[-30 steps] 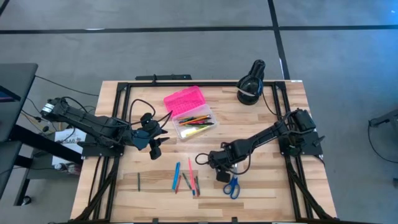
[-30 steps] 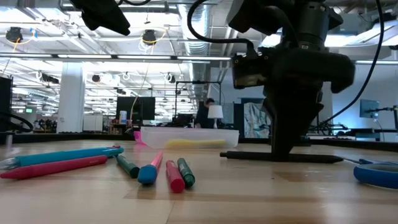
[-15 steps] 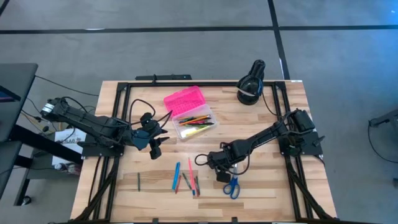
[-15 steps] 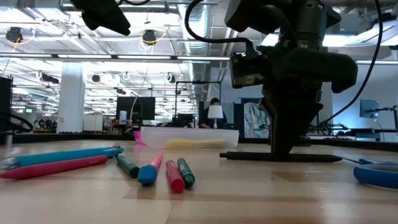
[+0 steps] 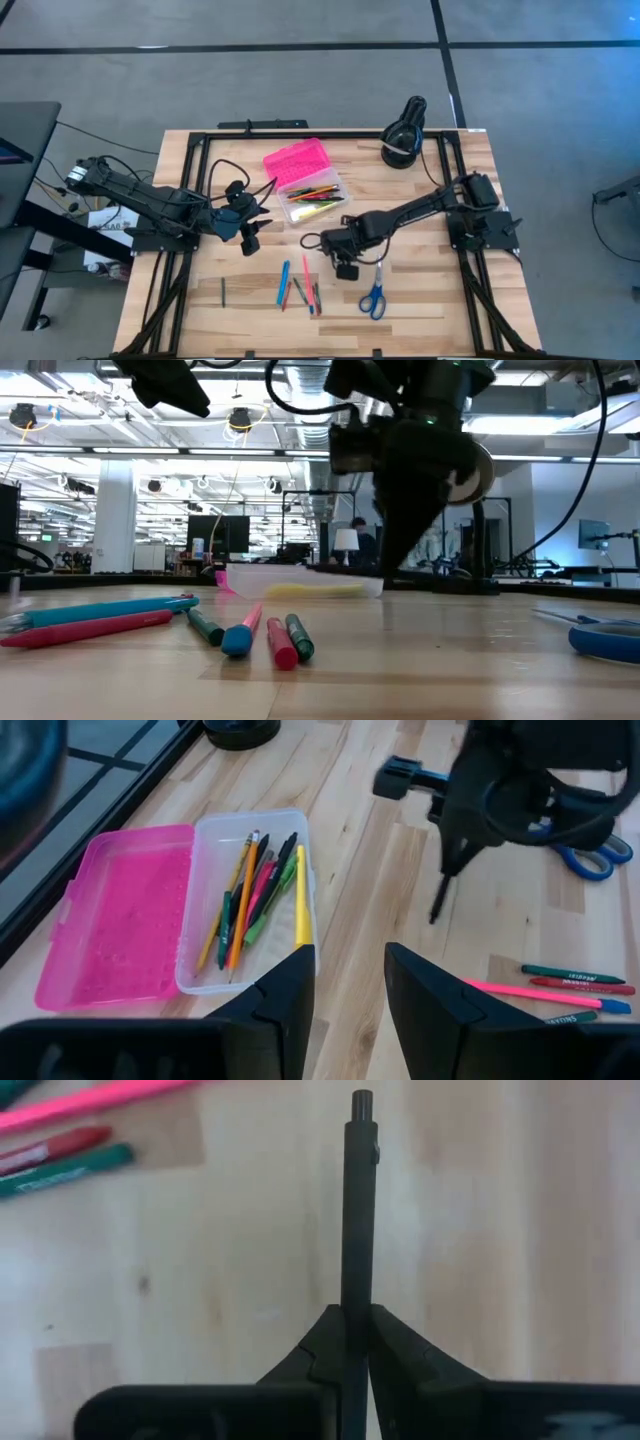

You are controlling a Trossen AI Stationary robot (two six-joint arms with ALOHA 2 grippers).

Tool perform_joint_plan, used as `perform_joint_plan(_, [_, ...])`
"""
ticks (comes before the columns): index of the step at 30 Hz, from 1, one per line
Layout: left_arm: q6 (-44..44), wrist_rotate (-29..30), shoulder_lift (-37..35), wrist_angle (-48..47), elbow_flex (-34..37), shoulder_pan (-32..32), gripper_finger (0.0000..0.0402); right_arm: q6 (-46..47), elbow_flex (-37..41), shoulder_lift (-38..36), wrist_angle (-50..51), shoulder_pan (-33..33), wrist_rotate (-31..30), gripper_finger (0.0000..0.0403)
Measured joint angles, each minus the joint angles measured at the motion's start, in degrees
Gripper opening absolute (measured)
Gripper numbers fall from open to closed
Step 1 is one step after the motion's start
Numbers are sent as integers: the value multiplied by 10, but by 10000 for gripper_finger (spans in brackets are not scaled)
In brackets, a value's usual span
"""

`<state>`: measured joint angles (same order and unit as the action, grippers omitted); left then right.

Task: Pick & place school supplies into a supply box
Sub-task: Put the black pen into the pink supply box

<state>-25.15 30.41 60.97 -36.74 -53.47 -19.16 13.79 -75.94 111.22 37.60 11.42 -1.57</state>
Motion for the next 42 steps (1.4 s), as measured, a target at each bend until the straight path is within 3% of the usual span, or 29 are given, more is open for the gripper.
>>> perform_joint_plan(9, [1,0,0,-14,0,-1,116,-137,-74,-1,22,-90,-62,19])
perform_joint_plan(19, [1,3,0,-13,0,-1,116,-197,-84,-2,-9,-204,-61,23])
perform_joint_plan(42, [-11,35,0,-9,0,-2,116,-250,-62,-3,-109,-217,-44,38])
